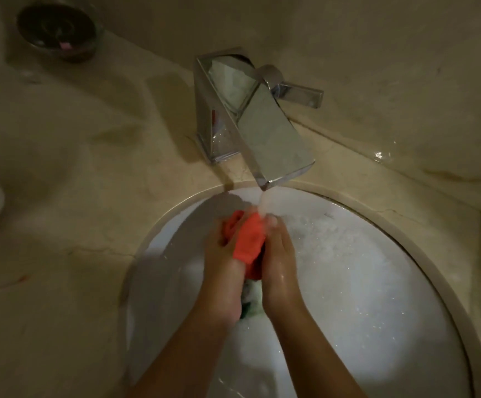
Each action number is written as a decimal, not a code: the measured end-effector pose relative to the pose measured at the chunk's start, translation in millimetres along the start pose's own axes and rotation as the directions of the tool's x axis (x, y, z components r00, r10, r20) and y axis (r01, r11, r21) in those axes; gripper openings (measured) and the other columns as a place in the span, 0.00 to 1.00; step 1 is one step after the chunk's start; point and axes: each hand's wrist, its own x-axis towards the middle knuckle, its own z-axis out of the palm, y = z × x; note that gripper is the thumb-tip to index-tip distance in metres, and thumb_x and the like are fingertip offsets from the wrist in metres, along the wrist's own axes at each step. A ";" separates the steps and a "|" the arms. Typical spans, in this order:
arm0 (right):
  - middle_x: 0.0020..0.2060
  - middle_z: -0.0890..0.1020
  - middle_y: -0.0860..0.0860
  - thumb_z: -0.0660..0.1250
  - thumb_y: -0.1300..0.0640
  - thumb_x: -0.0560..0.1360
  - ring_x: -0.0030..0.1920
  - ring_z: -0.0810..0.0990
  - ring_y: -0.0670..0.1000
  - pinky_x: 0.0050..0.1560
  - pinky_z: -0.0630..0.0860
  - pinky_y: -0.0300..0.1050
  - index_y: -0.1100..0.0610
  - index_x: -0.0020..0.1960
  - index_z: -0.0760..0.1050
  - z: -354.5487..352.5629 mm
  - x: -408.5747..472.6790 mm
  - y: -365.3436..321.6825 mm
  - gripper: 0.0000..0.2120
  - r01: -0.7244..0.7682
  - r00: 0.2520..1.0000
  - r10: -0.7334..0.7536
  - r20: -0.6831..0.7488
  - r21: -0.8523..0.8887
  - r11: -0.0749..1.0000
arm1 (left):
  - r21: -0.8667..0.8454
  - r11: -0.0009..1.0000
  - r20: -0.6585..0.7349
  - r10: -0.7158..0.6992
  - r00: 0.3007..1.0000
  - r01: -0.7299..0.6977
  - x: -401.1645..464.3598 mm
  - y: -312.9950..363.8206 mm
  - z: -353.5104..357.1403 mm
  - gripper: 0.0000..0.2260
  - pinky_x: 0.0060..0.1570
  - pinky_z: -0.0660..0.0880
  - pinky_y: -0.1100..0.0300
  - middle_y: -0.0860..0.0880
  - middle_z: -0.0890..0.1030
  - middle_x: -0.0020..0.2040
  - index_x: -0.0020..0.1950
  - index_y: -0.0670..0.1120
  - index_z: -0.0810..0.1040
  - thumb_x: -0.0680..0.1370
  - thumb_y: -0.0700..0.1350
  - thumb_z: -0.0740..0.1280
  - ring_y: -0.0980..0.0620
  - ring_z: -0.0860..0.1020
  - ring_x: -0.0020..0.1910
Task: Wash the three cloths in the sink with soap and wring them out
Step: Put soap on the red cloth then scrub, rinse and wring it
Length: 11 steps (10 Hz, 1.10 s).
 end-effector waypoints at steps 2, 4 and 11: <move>0.46 0.85 0.58 0.57 0.36 0.75 0.51 0.84 0.55 0.57 0.78 0.53 0.57 0.51 0.82 2.6 -0.4 -6.1 0.27 -0.155 0.978 0.141 0.155 0.086 0.984 | 0.663 0.588 0.173 0.482 0.859 -0.463 2.7 -8.4 5.9 0.06 0.32 0.72 0.71 0.54 0.80 0.39 0.43 0.60 0.72 0.80 0.53 0.62 0.59 0.80 0.37; 0.28 0.77 0.52 0.58 0.58 0.80 0.34 0.77 0.52 0.38 0.74 0.46 0.55 0.32 0.77 12.0 14.0 2.5 0.19 -0.078 0.996 0.078 -0.038 0.008 0.997 | 0.563 0.786 -0.045 0.340 0.939 -0.258 12.8 -9.3 13.6 0.13 0.41 0.76 0.62 0.48 0.81 0.41 0.44 0.48 0.78 0.83 0.48 0.58 0.53 0.81 0.42; 0.53 0.84 0.57 0.58 0.44 0.77 0.56 0.82 0.53 0.60 0.75 0.49 0.58 0.56 0.80 -15.0 -8.3 -1.9 0.21 -0.239 0.957 0.167 0.239 0.316 0.918 | 0.262 0.950 0.180 0.122 0.976 -0.168 -0.7 -7.6 -1.8 0.10 0.50 0.77 0.54 0.44 0.83 0.55 0.59 0.47 0.78 0.79 0.48 0.65 0.49 0.83 0.51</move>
